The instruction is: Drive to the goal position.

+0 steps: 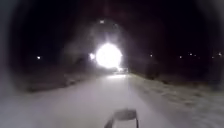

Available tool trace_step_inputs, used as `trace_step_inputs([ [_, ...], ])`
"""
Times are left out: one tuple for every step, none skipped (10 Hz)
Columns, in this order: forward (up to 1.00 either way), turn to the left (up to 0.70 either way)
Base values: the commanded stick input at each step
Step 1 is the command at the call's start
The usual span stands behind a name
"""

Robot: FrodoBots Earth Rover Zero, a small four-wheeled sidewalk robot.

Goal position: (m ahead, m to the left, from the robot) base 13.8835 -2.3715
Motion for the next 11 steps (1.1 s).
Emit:
trace_step_inputs([
  [1.00,0.00],
  [1.00,0.00],
  [1.00,0.00],
  [1.00,0.00],
  [1.00,0.00],
  [1.00,0.00],
  [1.00,0.00],
  [1.00,0.00],
  [1.00,0.00],
  [1.00,0.00],
  [1.00,0.00],
])
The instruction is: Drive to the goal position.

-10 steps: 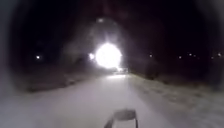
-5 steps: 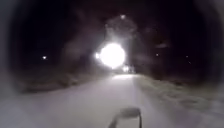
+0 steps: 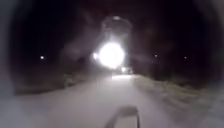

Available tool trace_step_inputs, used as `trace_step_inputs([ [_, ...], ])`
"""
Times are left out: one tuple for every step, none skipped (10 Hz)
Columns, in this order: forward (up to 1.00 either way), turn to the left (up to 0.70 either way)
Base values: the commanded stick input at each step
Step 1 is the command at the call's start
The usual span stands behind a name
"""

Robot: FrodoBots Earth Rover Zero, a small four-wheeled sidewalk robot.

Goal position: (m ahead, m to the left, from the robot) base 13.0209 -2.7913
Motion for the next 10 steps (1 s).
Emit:
trace_step_inputs([
  [1.00,0.00],
  [1.00,0.00],
  [1.00,0.00],
  [1.00,0.00],
  [1.00,0.00],
  [1.00,0.00],
  [1.00,0.00],
  [1.00,0.00],
  [1.00,0.00],
  [1.00,0.00],
])
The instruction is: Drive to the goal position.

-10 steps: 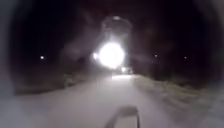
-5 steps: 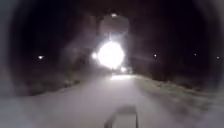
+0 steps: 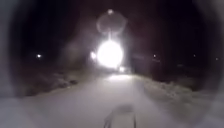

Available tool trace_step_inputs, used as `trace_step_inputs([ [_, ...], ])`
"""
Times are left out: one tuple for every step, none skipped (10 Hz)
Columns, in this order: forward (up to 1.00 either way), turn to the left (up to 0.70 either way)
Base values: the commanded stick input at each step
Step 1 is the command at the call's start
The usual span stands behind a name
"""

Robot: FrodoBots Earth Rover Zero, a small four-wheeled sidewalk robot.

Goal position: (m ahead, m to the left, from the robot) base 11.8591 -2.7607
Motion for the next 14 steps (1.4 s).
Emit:
trace_step_inputs([
  [1.00,0.00],
  [1.00,0.06],
  [1.00,0.18],
  [1.00,0.33],
  [1.00,0.40],
  [1.00,0.40],
  [1.00,0.40],
  [1.00,0.40],
  [1.00,0.40],
  [1.00,0.24],
  [1.00,0.05],
  [1.00,0.00],
  [1.00,0.00],
  [1.00,0.00],
])
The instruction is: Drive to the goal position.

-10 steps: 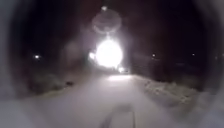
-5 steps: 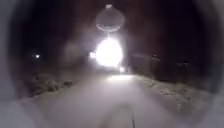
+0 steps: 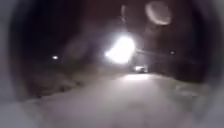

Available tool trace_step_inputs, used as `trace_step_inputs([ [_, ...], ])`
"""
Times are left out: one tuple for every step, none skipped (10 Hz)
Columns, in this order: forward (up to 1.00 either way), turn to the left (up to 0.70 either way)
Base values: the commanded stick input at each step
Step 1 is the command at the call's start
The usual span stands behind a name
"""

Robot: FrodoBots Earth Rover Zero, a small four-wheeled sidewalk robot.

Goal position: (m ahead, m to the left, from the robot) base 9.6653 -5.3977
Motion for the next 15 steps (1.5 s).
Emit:
trace_step_inputs([
  [1.00,0.00],
  [1.00,0.00],
  [1.00,0.00],
  [1.00,0.00],
  [1.00,0.00],
  [1.00,-0.03],
  [1.00,-0.14],
  [1.00,-0.40],
  [1.00,-0.40],
  [1.00,-0.40],
  [1.00,-0.40],
  [1.00,-0.30],
  [1.00,-0.11],
  [1.00,0.00],
  [1.00,-0.02],
])
